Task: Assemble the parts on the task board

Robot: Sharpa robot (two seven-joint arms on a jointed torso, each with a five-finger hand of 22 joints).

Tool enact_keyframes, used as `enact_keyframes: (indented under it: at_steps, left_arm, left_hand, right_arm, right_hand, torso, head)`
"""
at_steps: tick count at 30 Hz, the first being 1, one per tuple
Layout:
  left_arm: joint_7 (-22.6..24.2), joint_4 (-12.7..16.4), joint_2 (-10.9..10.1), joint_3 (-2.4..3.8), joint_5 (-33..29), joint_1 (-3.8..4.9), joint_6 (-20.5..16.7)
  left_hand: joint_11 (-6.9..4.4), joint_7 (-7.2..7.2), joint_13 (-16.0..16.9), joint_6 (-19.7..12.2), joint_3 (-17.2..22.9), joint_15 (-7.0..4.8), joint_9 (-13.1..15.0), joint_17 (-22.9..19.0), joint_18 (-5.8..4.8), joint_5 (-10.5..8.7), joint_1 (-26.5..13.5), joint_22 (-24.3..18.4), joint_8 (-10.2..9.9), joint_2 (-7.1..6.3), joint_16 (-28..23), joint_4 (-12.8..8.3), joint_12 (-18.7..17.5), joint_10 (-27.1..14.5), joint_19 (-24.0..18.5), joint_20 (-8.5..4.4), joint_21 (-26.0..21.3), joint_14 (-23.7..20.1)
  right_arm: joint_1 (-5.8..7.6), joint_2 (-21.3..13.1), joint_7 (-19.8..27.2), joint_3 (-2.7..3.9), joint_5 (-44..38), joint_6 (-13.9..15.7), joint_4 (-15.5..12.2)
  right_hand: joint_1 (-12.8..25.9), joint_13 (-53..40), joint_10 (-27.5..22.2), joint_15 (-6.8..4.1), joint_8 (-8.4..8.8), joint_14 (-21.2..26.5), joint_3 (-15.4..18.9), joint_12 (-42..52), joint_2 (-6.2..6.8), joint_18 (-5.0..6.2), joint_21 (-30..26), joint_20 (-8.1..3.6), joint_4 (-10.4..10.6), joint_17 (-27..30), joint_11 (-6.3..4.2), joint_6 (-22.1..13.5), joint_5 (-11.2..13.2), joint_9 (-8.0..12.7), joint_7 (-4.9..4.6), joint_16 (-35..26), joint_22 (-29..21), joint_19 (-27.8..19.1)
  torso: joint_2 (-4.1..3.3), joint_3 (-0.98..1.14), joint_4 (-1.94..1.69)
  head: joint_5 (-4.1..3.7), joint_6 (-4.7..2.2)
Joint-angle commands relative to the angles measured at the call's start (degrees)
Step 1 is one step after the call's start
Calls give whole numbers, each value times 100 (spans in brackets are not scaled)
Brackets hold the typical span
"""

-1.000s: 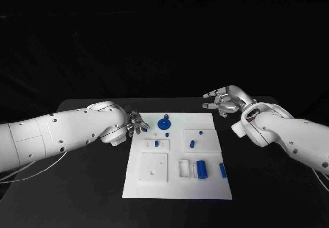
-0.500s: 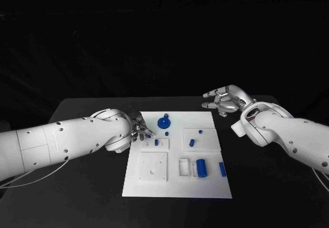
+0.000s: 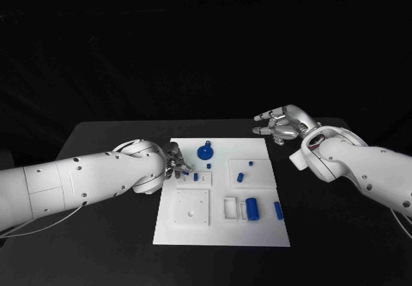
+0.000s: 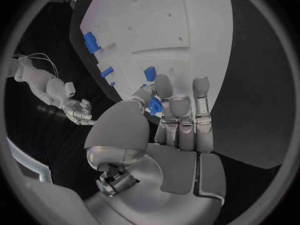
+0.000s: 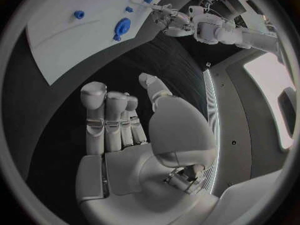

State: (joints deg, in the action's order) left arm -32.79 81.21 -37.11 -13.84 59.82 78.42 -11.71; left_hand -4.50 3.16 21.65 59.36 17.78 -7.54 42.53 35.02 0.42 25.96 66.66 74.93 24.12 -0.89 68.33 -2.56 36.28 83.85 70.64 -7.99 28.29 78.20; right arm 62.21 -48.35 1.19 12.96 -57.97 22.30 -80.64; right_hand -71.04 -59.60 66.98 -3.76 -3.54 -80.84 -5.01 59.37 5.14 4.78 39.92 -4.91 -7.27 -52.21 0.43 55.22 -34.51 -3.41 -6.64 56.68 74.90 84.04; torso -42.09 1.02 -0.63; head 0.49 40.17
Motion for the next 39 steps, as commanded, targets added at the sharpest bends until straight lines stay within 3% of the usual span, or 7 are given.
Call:
enact_keyframes:
  at_steps: [1,17,39]
  left_arm:
    - [26,-2,21,3,215,-35,-61]
    - [20,-79,46,3,348,-132,16]
    - [-32,-57,-13,3,357,-151,207]
  left_hand:
    - [-42,-480,0,509,119,0,5,5,50,25,51,119,-7,13,13,-73,25,295,8,-7,21,47]
    - [-43,-482,-5,522,119,2,3,30,61,30,46,117,-7,10,10,-77,38,294,3,2,37,58]
    - [-34,-486,-8,519,120,3,24,45,62,52,14,116,35,11,-1,-50,59,294,-12,6,47,45]
  right_arm:
    - [-4,-3,44,3,-62,-101,-15]
    - [-4,-12,51,3,-80,-100,-16]
    - [-5,-29,55,3,-80,-95,-17]
  right_hand:
    - [49,-5,3,-10,11,-21,-35,7,4,110,19,-1,10,-6,-7,15,-18,-4,-13,1,487,270]
    - [49,-5,3,-10,11,-21,-35,7,4,110,19,-1,10,-6,-7,15,-18,-4,-13,1,487,270]
    - [50,-4,4,-11,11,-26,-40,5,4,111,12,-2,11,-10,-8,13,-29,-4,-13,2,484,271]
  torso:
    - [-6,-1,5]
    - [2,-7,-1]
    - [3,-3,-3]
  head:
    - [0,9]
    - [-6,37]
    - [18,65]
